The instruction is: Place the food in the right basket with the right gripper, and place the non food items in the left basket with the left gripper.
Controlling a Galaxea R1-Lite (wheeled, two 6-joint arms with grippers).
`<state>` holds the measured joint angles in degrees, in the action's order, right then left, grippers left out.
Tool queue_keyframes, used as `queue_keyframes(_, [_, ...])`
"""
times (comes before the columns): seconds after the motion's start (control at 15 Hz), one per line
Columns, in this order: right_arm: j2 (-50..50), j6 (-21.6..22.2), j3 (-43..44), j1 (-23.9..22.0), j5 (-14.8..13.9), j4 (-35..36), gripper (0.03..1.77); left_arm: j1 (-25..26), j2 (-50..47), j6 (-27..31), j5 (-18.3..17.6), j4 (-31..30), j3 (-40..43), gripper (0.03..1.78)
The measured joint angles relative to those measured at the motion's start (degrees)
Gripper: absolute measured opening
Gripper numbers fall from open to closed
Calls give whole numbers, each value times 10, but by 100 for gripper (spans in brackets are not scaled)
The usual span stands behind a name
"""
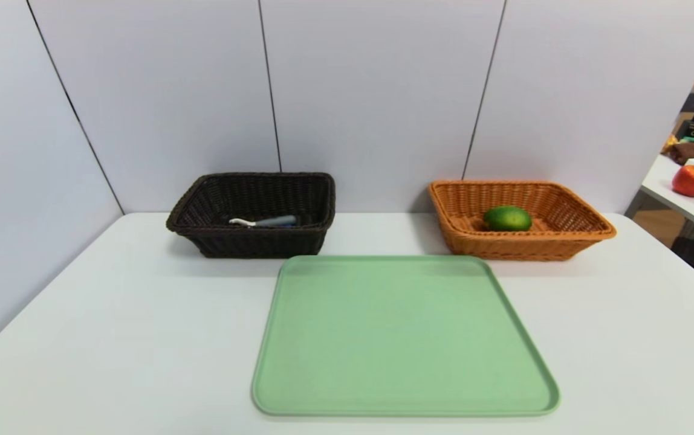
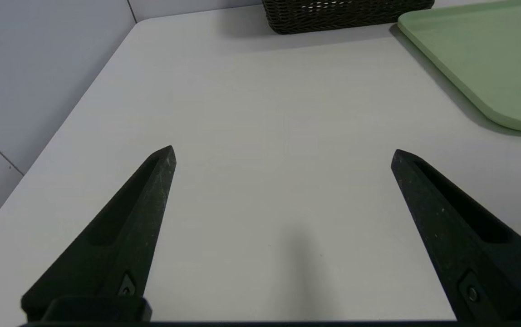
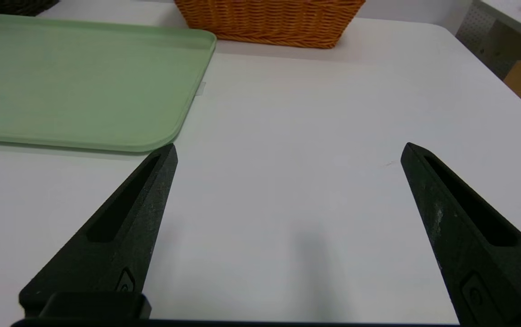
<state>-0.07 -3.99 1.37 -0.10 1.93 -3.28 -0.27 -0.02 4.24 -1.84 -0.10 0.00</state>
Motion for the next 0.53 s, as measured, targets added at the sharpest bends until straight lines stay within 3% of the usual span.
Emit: queue_keyframes(0.53, [0,21,-1,0,-7,-2,170,0,0,-20,4,-1,0,169])
